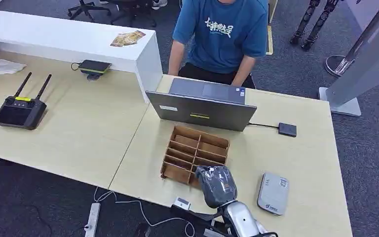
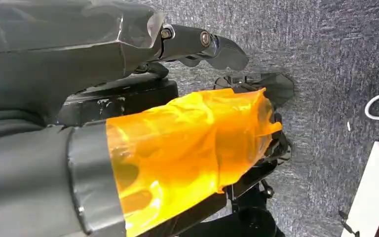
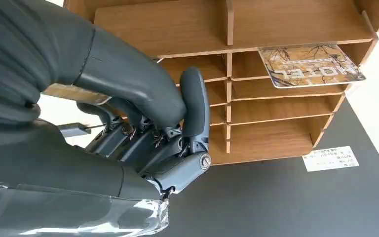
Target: Pass the card to the sensor for recognition and then transmit it.
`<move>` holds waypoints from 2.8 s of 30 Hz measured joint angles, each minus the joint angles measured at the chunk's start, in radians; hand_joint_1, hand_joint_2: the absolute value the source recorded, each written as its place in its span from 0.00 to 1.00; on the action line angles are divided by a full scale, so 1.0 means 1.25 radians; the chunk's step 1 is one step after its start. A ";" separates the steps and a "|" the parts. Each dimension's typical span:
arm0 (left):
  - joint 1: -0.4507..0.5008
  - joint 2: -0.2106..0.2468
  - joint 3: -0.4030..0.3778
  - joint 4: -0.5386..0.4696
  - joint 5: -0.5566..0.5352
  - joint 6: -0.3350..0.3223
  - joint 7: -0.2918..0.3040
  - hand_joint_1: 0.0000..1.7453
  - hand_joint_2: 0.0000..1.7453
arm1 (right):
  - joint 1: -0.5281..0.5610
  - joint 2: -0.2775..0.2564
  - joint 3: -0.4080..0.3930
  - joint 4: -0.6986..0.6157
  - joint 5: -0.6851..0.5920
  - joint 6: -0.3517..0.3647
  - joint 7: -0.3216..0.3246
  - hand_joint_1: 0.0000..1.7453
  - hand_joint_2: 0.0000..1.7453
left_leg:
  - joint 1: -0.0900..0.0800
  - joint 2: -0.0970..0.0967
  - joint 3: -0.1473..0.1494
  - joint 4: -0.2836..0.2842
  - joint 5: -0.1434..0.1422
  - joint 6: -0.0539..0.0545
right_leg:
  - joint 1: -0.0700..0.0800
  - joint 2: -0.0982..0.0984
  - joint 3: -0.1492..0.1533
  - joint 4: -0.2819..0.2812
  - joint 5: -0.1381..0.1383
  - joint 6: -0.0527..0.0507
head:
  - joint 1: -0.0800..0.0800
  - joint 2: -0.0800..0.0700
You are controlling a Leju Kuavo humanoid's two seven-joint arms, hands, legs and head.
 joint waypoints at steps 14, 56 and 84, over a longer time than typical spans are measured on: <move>0.000 0.000 0.000 0.000 0.000 0.002 -0.002 0.00 0.00 | 0.003 -0.001 0.000 -0.005 0.009 -0.006 0.001 0.00 1.00 | 0.000 0.000 0.000 0.000 0.000 0.000 | 0.000 0.000 0.000 0.000 0.000 0.000 | 0.000 0.000; 0.007 -0.004 0.042 0.000 0.031 0.006 -0.012 0.00 0.00 | 0.174 -0.074 -0.052 -0.195 0.282 -0.057 0.141 0.00 1.00 | 0.000 0.000 -0.002 0.000 -0.001 0.000 | 0.000 0.000 -0.002 0.000 0.000 0.000 | 0.000 0.000; 0.009 -0.005 0.055 0.000 0.016 0.015 -0.011 0.00 0.00 | 0.113 -0.013 -0.006 -0.065 0.207 -0.064 0.122 0.00 1.00 | 0.000 0.000 -0.002 0.000 -0.001 0.000 | 0.000 0.000 -0.003 0.000 0.000 0.000 | 0.000 0.000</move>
